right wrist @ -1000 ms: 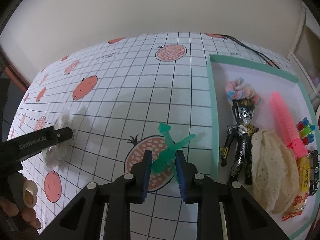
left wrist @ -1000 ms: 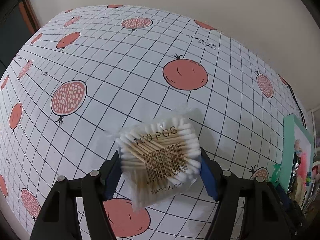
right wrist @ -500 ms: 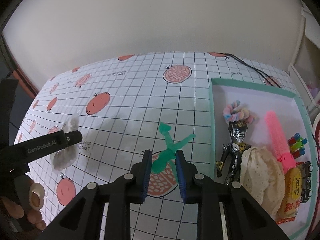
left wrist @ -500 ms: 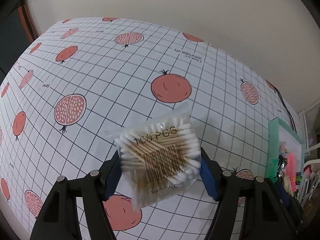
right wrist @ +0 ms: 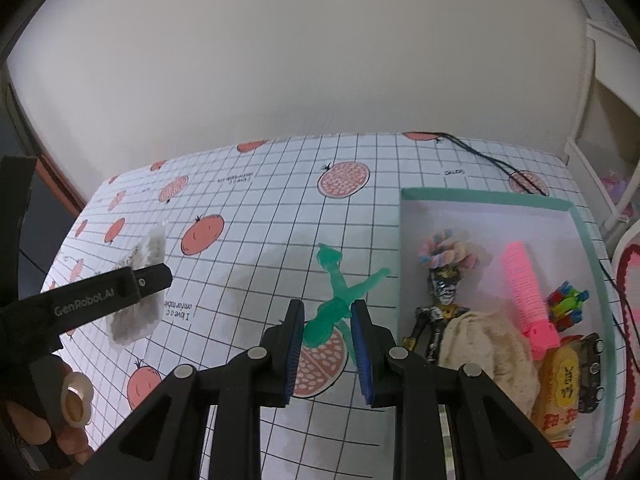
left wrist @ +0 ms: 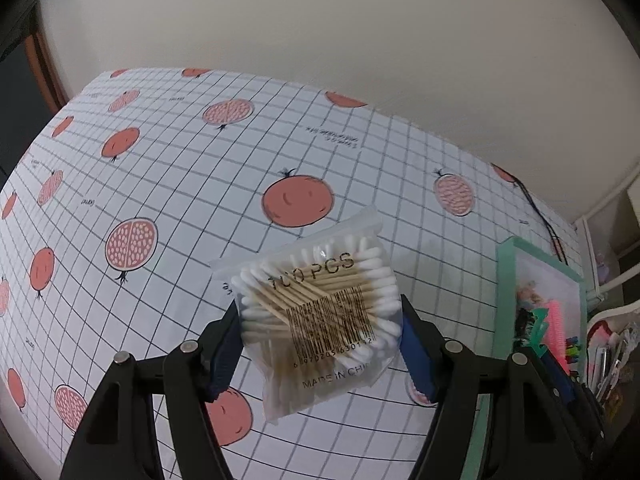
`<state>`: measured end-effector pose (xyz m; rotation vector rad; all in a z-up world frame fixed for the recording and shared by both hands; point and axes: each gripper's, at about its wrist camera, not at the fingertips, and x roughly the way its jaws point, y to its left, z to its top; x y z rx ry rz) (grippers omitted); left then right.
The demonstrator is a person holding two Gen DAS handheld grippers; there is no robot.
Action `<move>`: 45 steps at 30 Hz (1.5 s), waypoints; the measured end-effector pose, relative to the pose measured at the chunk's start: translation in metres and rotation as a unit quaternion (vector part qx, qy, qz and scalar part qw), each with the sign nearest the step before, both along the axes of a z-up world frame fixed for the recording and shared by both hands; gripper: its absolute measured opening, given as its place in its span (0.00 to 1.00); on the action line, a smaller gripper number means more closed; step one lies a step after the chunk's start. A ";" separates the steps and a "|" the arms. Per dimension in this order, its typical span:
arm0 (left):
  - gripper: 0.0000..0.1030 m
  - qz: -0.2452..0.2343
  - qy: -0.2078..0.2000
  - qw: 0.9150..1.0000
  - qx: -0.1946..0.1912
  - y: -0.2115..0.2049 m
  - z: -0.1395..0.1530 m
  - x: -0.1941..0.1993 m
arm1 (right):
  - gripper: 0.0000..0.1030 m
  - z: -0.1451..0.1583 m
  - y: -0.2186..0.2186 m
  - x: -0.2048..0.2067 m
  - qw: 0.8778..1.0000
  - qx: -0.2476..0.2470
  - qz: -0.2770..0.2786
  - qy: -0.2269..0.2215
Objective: Organize objects
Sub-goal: 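Carry the swab pack with the left tool while the right carries the green figure into the tray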
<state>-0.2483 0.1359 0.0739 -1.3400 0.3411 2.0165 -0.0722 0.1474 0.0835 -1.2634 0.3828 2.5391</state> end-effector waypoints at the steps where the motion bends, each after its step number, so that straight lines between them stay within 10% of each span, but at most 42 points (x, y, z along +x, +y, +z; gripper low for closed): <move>1: 0.69 -0.001 0.001 1.000 0.003 0.001 0.003 0.003 | 0.25 0.003 0.002 0.002 1.000 0.000 -0.001 0.003; 23: 0.69 -0.113 0.004 0.989 0.100 0.062 0.040 0.100 | 0.25 0.037 0.108 0.068 0.993 0.025 -0.112 0.041; 45: 0.69 -0.199 -0.020 0.975 0.098 0.117 -0.003 0.161 | 0.25 -0.003 0.138 0.081 0.992 0.006 -0.128 0.003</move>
